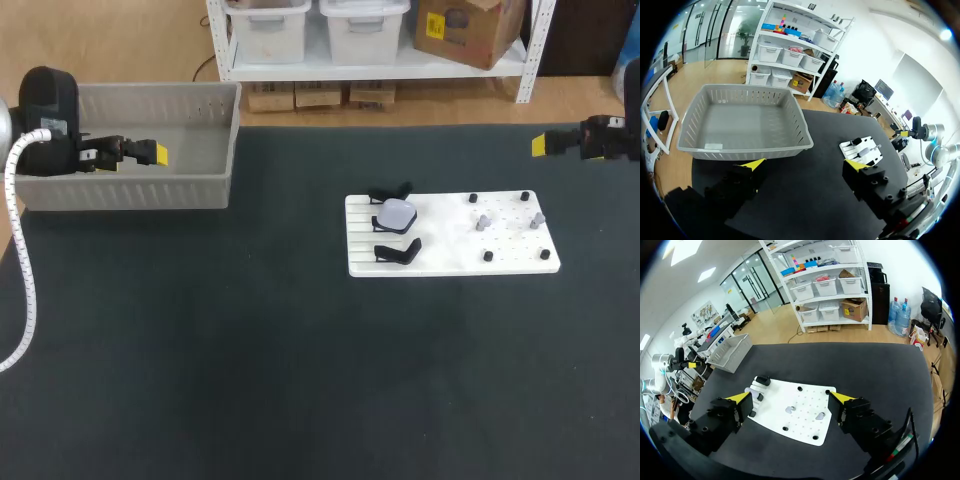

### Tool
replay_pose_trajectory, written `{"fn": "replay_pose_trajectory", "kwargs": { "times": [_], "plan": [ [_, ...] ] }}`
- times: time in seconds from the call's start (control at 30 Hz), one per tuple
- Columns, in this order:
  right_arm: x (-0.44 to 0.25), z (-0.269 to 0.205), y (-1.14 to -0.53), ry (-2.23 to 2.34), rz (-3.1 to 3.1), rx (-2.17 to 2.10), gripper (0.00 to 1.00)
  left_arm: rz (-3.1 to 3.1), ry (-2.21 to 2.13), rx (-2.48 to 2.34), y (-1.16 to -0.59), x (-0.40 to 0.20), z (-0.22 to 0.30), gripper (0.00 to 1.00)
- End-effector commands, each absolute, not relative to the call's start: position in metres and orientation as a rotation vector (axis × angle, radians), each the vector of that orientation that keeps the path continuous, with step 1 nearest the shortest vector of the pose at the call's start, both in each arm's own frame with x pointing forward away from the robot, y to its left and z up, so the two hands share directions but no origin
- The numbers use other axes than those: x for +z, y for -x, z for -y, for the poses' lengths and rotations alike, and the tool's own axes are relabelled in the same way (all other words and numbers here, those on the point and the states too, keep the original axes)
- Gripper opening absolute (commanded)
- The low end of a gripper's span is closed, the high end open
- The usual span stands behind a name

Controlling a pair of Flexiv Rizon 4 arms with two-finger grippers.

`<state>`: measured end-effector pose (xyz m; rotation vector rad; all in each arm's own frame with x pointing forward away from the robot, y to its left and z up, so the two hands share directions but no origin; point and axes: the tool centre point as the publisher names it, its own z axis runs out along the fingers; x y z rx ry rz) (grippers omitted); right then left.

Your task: Pick up each earbud case from the left stands, insert the matching earbuds, close the lid, and place the case in the box.

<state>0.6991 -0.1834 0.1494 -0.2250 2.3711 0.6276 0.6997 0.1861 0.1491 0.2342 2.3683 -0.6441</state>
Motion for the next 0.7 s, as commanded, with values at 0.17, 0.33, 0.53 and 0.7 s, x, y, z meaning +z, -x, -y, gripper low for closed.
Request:
{"fn": "replay_pose_trajectory", "kwargs": {
  "times": [0.17,0.33,0.53,0.7],
  "plan": [
    [0.1491,0.1838,-0.6990,0.226,-2.370,0.629,1.00,-2.376,-0.231,-0.635,-0.7001,0.1504,-0.1847,1.00],
    [0.1491,0.1838,-0.6990,0.226,-2.370,0.629,1.00,-2.376,-0.231,-0.635,-0.7001,0.1504,-0.1847,1.00],
    [0.1491,0.1838,-0.6990,0.226,-2.370,0.629,1.00,-2.376,-0.231,-0.635,-0.7001,0.1504,-0.1847,1.00],
    [0.1491,0.1838,-0.6990,0.226,-2.370,0.629,1.00,-2.338,-0.248,-0.657,-0.6990,0.1548,-0.1858,1.00]
  ]
}}
